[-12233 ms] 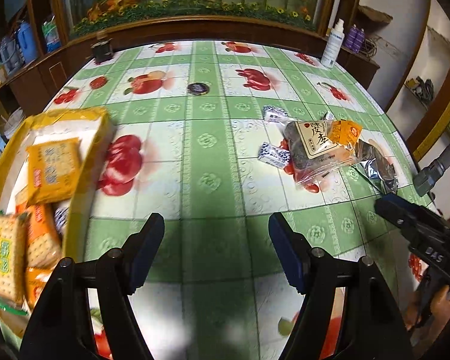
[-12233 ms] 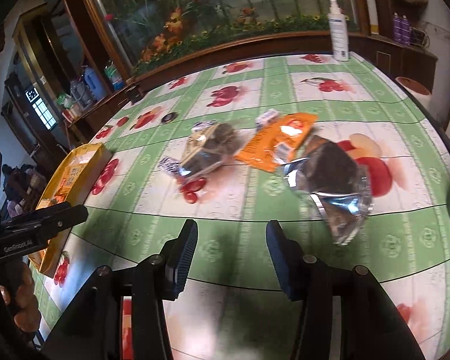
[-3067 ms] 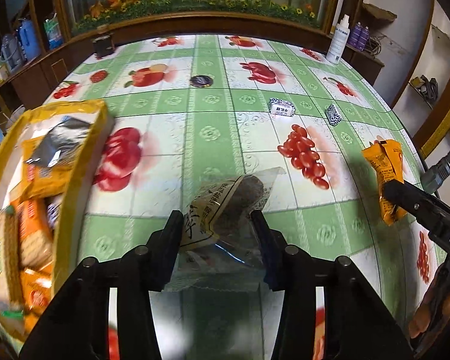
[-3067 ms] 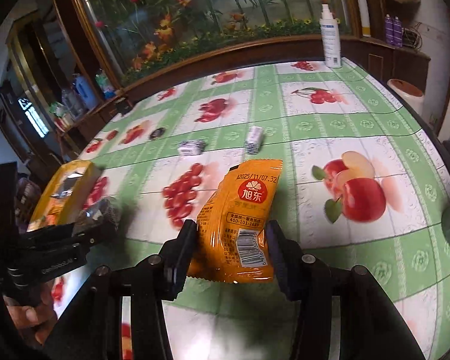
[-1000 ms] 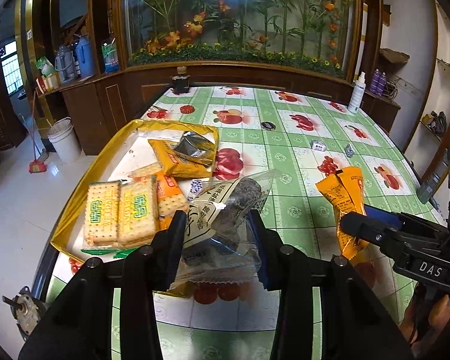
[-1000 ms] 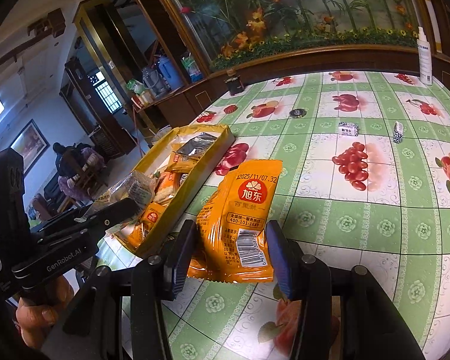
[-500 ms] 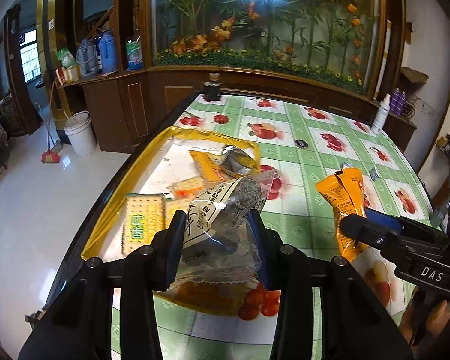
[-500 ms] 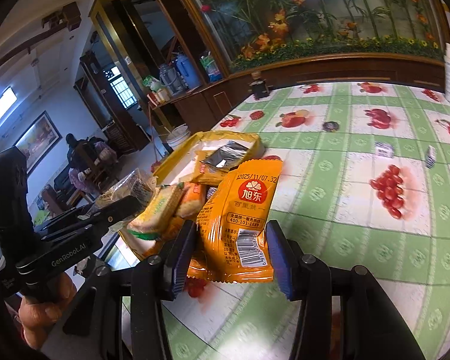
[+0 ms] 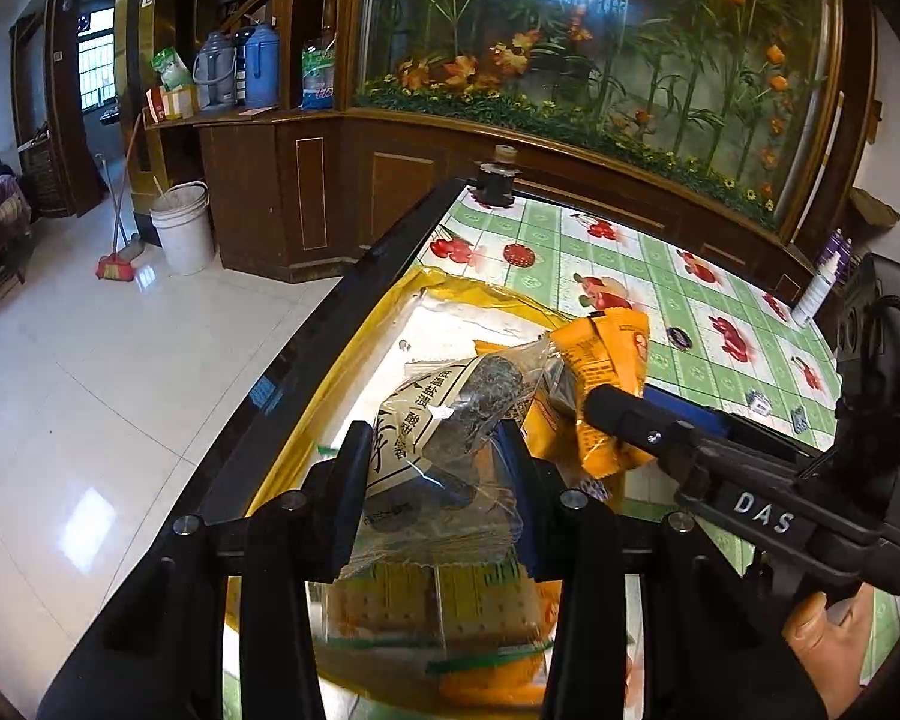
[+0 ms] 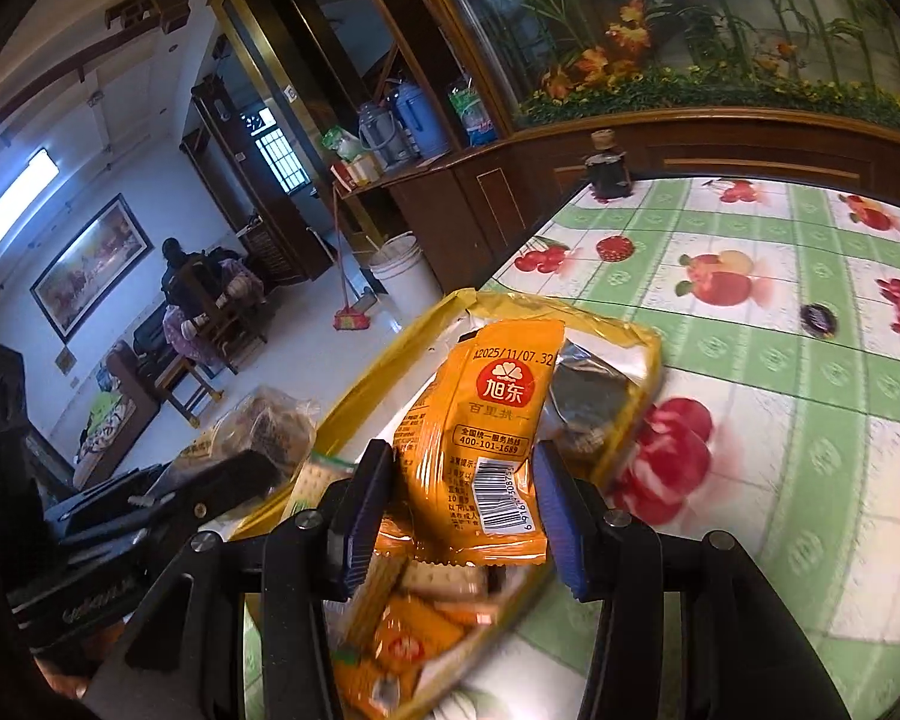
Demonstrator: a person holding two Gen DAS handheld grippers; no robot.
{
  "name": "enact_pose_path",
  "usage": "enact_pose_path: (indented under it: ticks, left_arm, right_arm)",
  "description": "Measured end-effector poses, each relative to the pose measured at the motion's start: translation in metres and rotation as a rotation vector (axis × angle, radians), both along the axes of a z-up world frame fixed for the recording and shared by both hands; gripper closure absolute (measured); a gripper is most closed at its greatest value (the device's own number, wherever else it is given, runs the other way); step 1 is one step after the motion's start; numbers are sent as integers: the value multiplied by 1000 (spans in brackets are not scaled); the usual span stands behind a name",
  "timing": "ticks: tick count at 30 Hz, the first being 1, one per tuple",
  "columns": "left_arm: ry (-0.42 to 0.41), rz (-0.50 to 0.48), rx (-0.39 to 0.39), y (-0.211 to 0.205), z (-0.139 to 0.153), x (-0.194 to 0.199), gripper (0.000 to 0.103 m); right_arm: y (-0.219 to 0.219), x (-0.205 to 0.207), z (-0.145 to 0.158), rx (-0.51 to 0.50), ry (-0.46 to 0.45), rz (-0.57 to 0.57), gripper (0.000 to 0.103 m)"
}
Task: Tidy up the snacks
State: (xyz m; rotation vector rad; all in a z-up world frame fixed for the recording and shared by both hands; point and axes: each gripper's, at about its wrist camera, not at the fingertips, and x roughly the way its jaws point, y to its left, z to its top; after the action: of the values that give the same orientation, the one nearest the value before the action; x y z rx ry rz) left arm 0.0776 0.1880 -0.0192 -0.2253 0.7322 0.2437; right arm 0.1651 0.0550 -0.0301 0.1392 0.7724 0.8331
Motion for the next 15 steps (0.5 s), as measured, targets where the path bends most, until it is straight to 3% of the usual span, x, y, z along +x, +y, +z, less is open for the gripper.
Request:
enact_pose_path:
  ticks: [10, 15]
  left_arm:
    - [102, 21, -36, 23, -29, 71, 64]
    - [161, 29, -63, 29, -47, 82, 62]
  right_arm:
    - [32, 41, -23, -50, 29, 2, 54]
    - [36, 49, -29, -60, 32, 12, 54]
